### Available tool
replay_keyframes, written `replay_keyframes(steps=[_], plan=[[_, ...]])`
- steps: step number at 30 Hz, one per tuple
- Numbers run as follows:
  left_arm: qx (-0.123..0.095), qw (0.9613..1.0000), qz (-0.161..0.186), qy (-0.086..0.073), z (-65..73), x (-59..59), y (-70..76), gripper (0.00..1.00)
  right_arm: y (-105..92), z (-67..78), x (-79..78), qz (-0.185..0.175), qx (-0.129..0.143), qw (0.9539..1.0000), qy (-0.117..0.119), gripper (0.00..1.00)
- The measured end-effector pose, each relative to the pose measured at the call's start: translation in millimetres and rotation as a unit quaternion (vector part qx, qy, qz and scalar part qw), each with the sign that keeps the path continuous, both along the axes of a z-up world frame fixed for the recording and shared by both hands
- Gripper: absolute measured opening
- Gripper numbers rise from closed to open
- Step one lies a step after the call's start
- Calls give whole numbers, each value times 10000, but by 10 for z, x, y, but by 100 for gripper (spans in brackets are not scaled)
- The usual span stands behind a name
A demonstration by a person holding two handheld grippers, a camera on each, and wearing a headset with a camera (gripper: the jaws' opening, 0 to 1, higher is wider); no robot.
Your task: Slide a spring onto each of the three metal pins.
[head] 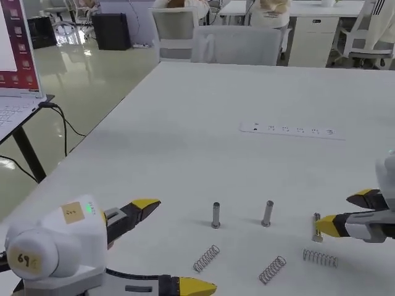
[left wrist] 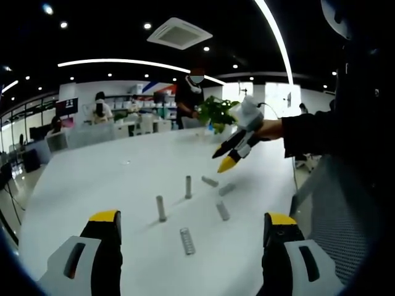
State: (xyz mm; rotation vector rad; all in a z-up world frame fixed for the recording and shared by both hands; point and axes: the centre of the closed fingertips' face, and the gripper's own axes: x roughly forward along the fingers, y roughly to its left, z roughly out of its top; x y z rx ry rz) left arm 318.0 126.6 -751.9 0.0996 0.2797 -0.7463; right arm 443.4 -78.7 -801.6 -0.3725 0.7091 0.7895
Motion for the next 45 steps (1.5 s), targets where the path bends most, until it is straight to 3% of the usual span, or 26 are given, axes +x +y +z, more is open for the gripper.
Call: replay_keyframes(steps=[12, 24, 45], plan=[[-2, 10000, 0, 24, -15, -1, 3, 93, -65, 4, -38, -91, -33, 10000, -18, 54], [24, 10000, 34, 47, -16, -3, 5, 92, -67, -37, -80, -170, 105, 9998, 44, 55], [11, 10000, 54, 39, -4, 6, 15, 92, -92, -118, -150, -203, 15, 9997, 127, 54]])
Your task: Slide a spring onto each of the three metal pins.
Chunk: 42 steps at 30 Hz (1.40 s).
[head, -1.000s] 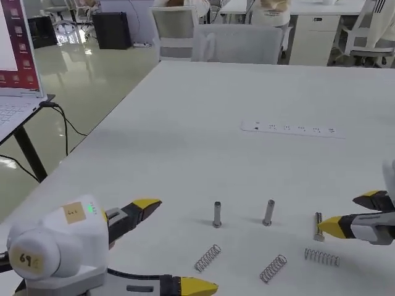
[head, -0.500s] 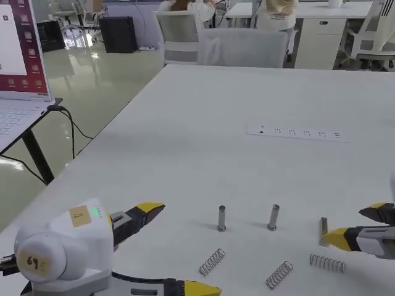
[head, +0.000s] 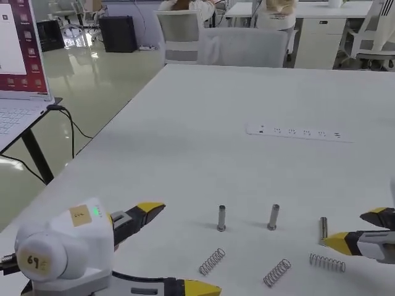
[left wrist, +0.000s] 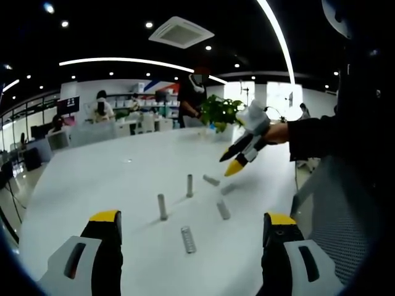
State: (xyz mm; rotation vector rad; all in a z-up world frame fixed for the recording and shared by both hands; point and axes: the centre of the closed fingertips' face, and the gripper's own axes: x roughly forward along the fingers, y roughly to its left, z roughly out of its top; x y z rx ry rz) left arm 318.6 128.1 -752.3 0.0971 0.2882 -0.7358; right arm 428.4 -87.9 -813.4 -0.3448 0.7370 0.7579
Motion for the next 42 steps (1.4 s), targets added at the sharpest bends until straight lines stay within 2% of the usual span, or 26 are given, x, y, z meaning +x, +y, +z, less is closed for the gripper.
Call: replay_keyframes(steps=[25, 42], plan=[[25, 10000, -46, 17, -18, -26, -26, 92, -58, -29, -40, -49, -34, 10000, 16, 53], [47, 9999, -92, -22, -6, -8, -43, 91, -39, 62, 86, -76, -99, 9999, -32, 51]])
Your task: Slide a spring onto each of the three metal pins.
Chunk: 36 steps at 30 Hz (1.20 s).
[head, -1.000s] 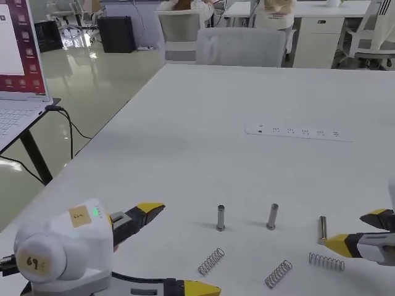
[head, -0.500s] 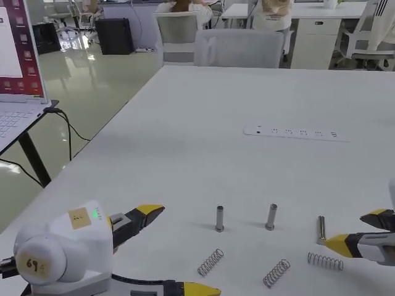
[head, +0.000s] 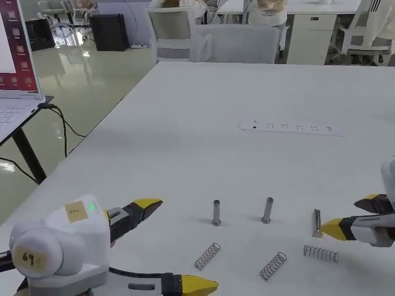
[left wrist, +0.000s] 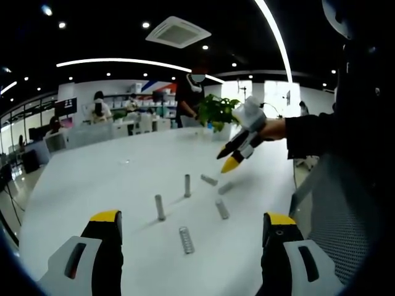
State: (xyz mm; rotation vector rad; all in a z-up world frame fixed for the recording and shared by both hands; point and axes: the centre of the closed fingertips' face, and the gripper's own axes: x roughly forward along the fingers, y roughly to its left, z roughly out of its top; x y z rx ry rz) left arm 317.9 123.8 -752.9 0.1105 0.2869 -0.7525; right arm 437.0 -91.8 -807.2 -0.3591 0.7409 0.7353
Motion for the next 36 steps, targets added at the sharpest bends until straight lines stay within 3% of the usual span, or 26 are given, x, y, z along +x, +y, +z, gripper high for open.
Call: replay_keyframes(steps=[8, 18, 32, 36], plan=[[4, 10000, -11, -5, -3, 2, -9, 91, 5, 11, 70, -42, -62, 10000, 2, 50], [2, 10000, -39, 5, -11, 1, -19, 91, 70, -45, 209, -120, -149, 9997, 171, 43], [-25, 10000, -40, 32, -16, -9, -18, 89, 136, -287, 308, -438, -190, 9960, 752, 27], [-37, 10000, -41, 36, -13, -13, -13, 89, 141, -364, 298, -589, -199, 9929, 1015, 23]])
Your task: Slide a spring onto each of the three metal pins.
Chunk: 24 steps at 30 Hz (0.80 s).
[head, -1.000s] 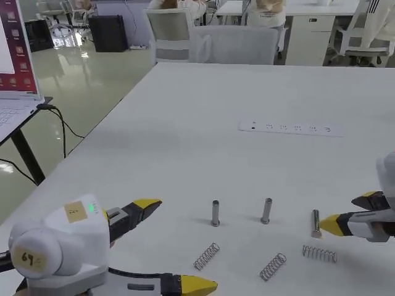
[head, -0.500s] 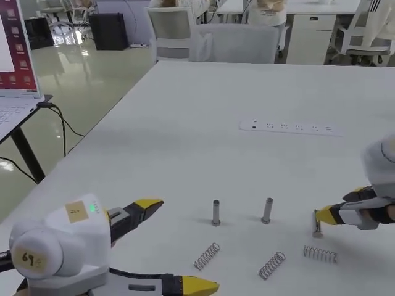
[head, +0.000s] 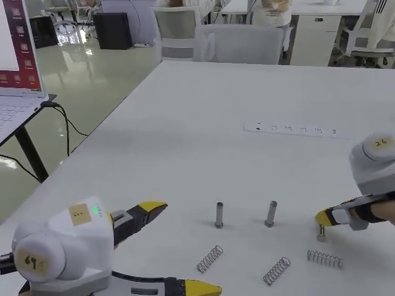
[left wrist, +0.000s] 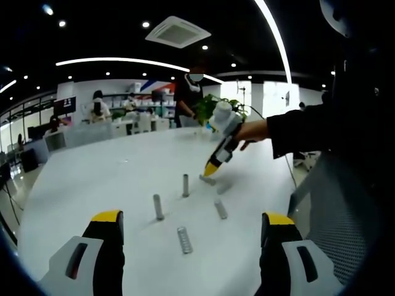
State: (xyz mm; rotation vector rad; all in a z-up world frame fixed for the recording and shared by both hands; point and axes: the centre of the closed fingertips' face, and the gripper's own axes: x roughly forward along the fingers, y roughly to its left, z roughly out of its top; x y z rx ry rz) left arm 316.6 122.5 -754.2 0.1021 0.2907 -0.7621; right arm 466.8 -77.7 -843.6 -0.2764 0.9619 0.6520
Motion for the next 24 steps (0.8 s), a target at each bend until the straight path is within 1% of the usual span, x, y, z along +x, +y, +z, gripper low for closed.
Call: replay_keyframes(steps=[5, 6, 7, 12, 15, 18, 21, 24], plan=[[-6, 10000, -13, 6, 3, -6, -5, 88, 16, -51, 0, -240, 46, 9994, 258, 16], [-15, 10000, -17, 11, 2, -7, -5, 88, 8, -61, 4, -487, 64, 9981, 363, 15], [-15, 10000, -21, 11, 2, -8, -6, 88, 15, -64, 14, -394, 53, 9985, 374, 14], [-16, 10000, -29, 5, 4, -10, -5, 87, 0, -93, 38, -560, -31, 9972, 500, 12], [-27, 10000, -26, -1, 7, -9, -2, 87, 9, -109, 32, -676, -30, 9957, 631, 10], [-24, 10000, -31, -10, 9, -11, -3, 87, 20, -124, 16, -678, -119, 9954, 664, 9], [-29, 10000, -26, -9, 10, -11, 0, 86, 36, -121, 0, -706, -109, 9949, 719, 9], [-27, 10000, -25, -12, 10, -12, 3, 86, 53, -115, -22, -673, -142, 9951, 715, 9]])
